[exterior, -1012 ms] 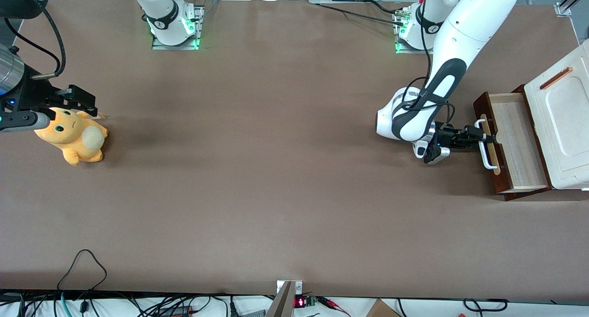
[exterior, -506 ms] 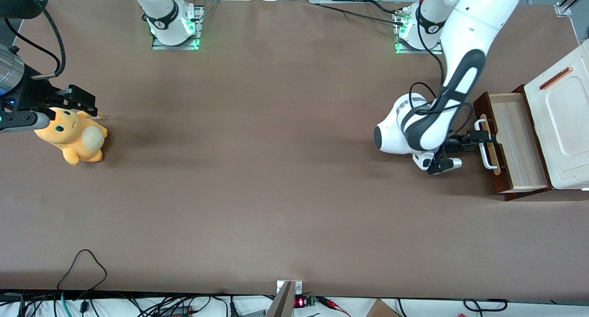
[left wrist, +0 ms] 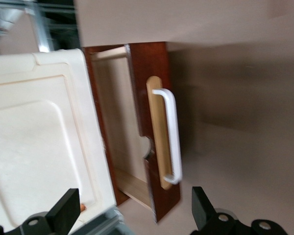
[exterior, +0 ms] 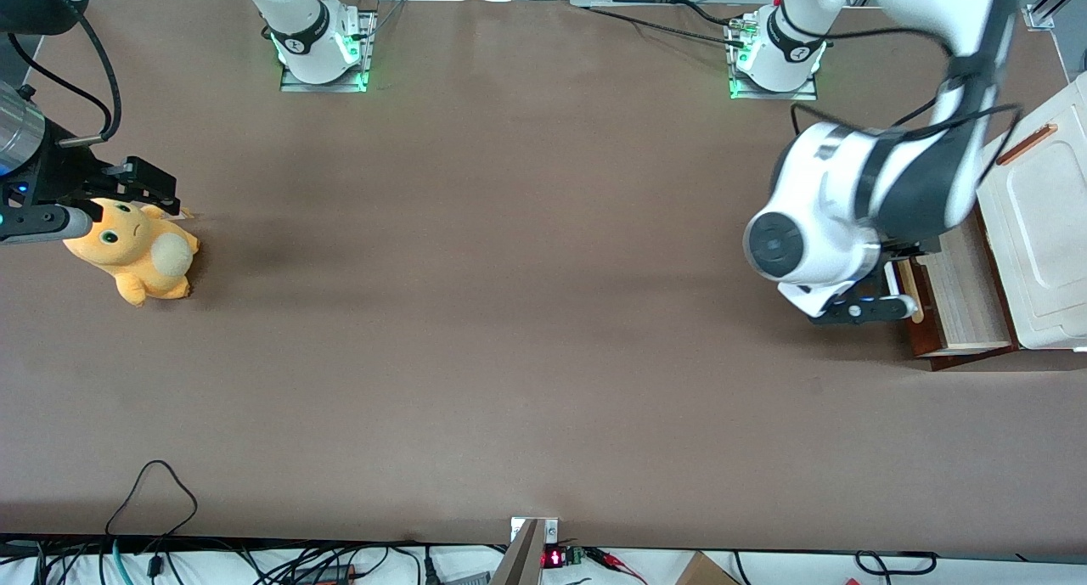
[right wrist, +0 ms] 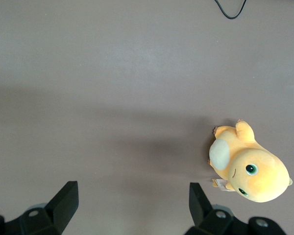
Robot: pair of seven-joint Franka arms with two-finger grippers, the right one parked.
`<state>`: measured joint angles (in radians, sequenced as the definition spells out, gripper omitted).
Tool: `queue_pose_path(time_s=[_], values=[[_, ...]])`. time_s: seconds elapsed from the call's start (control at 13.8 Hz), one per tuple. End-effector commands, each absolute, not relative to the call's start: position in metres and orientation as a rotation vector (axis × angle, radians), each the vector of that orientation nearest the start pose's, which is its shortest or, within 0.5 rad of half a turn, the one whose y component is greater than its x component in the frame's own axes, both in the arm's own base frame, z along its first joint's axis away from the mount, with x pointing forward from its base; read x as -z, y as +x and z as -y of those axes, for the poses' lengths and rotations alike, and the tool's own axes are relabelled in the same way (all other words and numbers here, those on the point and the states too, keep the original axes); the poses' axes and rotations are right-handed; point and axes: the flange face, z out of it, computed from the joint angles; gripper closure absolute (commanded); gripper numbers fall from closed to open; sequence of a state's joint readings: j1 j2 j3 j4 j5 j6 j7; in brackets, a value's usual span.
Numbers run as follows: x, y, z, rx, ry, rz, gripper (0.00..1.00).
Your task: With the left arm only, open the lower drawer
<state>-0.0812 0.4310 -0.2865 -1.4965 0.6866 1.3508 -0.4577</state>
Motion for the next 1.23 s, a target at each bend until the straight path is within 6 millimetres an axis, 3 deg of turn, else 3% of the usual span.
queue_pose_path(time_s=[0.0,0.14,0.36,0.51,0.72,1.16], values=[[-0.464,0.614,0.108,-0.384,-2.600,0.084,0.00],[-0.509,0.614,0.090,-0.354,-2.835,0.125,0.00],[-0.558,0.606,0.008,-0.303,-3.121,0.079,0.00],[-0.578,0.587,-0.017,-0.232,-3.159,0.071,0.00],[-0.590,0.562,-0.018,-0.167,-3.167,0.066,0.00],[-0.588,0.551,-0.014,-0.130,-3.171,-0.013,0.00]])
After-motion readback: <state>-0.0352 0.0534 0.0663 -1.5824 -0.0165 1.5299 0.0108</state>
